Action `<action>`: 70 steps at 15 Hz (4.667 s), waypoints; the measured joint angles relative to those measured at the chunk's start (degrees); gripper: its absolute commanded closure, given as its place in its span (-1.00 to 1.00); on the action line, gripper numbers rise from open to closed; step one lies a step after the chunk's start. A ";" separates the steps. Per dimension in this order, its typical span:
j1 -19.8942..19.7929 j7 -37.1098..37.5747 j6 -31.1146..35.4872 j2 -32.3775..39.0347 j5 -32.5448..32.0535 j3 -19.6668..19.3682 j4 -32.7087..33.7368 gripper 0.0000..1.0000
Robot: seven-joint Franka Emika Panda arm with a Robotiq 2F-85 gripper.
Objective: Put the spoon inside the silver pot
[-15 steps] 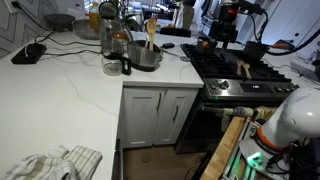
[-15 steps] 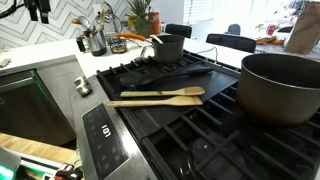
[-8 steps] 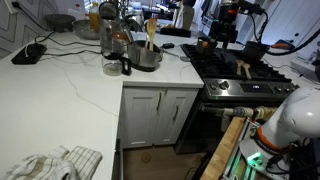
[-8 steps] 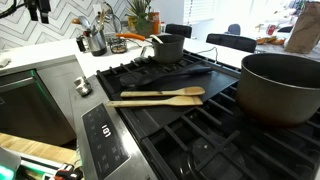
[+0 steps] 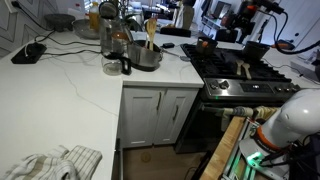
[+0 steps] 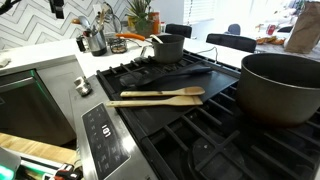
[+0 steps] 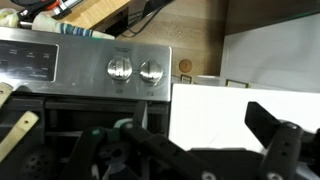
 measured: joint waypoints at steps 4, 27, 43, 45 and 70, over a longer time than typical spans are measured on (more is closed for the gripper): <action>-5.59 -0.02 9.66 1.84 -1.35 -5.49 0.02 -1.00; -12.41 4.40 32.43 28.12 0.44 -12.70 7.35 -1.00; -20.50 -3.69 33.84 50.20 9.34 -10.63 23.42 0.33; -21.19 -3.87 33.83 51.26 9.37 -9.69 24.53 0.61; -12.73 -9.66 -28.44 18.44 19.89 -7.92 16.10 0.91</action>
